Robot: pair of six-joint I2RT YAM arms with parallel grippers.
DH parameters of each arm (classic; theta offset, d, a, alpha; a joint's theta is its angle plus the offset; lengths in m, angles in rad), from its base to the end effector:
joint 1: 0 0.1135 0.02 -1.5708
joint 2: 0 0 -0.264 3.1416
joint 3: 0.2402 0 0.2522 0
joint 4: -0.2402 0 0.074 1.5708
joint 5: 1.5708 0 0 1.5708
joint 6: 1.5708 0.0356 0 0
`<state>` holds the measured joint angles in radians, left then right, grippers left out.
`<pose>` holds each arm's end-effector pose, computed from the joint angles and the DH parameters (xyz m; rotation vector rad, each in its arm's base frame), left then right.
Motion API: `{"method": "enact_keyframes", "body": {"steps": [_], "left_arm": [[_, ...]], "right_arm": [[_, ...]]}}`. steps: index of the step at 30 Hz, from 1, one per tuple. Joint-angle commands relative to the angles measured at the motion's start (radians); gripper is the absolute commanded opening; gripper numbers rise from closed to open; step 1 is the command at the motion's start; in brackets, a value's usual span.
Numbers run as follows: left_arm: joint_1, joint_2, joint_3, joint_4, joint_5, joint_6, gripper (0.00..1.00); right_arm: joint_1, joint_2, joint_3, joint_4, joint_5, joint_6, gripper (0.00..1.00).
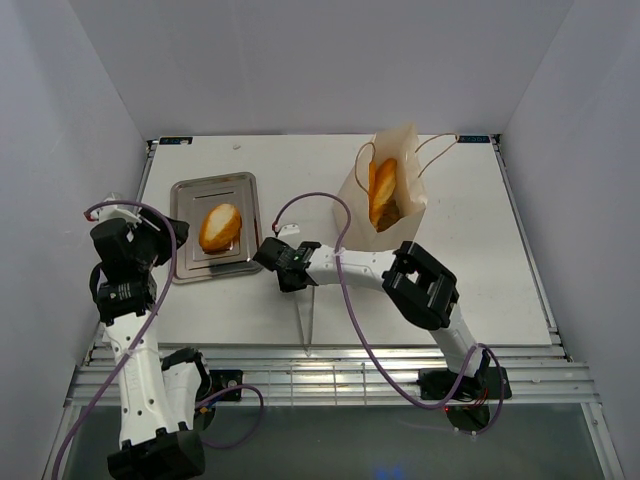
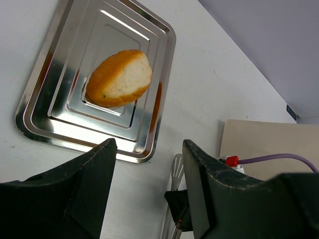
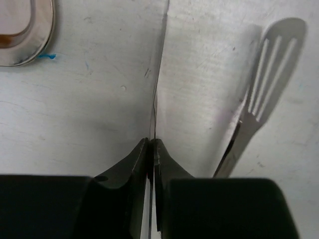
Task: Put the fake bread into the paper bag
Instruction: Move the clamp to the center of the board, then pick up the clamp at the center of the board.
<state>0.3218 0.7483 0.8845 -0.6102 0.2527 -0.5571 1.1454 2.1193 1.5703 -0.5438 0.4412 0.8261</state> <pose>0.1523 0.0414 0.3363 -0.7269 1.9196 -0.4049 0.1982 0.4007 0.1678 -0.2637 2.5004 0.1991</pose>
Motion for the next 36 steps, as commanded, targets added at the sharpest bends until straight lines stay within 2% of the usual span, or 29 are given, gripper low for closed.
{"method": "enact_keyframes", "body": {"steps": [1, 2, 7, 10, 11, 12, 14, 15, 17, 21, 25, 28, 31, 36], "left_arm": [[0.003, -0.007, -0.024, 0.027, 0.022, 0.017, 0.66], [0.003, -0.009, -0.036, 0.032, 0.026, 0.017, 0.66], [0.003, -0.003, -0.058, 0.044, 0.046, 0.017, 0.66], [0.003, 0.002, -0.068, 0.052, 0.046, 0.026, 0.66], [0.003, 0.002, -0.071, 0.053, 0.045, 0.029, 0.66], [0.003, 0.009, -0.074, 0.059, 0.042, 0.031, 0.66], [0.003, 0.017, -0.079, 0.061, 0.04, 0.037, 0.66], [0.003, 0.022, -0.081, 0.063, 0.046, 0.037, 0.66], [0.003, 0.029, -0.085, 0.067, 0.054, 0.039, 0.66], [0.005, 0.023, -0.104, 0.09, 0.066, 0.031, 0.66], [0.005, 0.034, -0.104, 0.092, 0.068, 0.034, 0.66], [0.003, 0.037, -0.098, 0.089, 0.065, 0.037, 0.66], [0.005, 0.04, -0.102, 0.092, 0.066, 0.031, 0.66], [0.003, 0.046, -0.113, 0.098, 0.089, 0.016, 0.66]], "right_arm": [[-0.029, -0.025, -0.03, 0.011, 0.031, -0.214, 0.13], [-0.039, -0.024, -0.029, 0.027, 0.022, -0.295, 0.13], [-0.068, 0.001, 0.014, 0.03, 0.093, -0.453, 0.17], [-0.091, 0.021, 0.049, 0.03, 0.087, -0.547, 0.26], [-0.093, 0.019, 0.056, 0.039, 0.085, -0.57, 0.3], [-0.092, 0.013, 0.059, 0.048, 0.088, -0.611, 0.41], [-0.09, -0.018, 0.054, 0.08, 0.079, -0.642, 0.54], [-0.088, -0.028, 0.054, 0.087, 0.076, -0.654, 0.65], [-0.081, -0.068, 0.057, 0.09, 0.088, -0.68, 0.75], [-0.053, -0.146, 0.065, 0.07, 0.103, -0.685, 0.86], [-0.007, -0.226, 0.048, -0.028, 0.134, -0.622, 0.96], [0.028, -0.323, -0.08, -0.038, 0.171, -0.553, 0.94], [0.042, -0.445, -0.264, 0.013, 0.096, -0.504, 0.92], [0.08, -0.61, -0.53, 0.175, 0.079, -0.429, 0.98]]}}
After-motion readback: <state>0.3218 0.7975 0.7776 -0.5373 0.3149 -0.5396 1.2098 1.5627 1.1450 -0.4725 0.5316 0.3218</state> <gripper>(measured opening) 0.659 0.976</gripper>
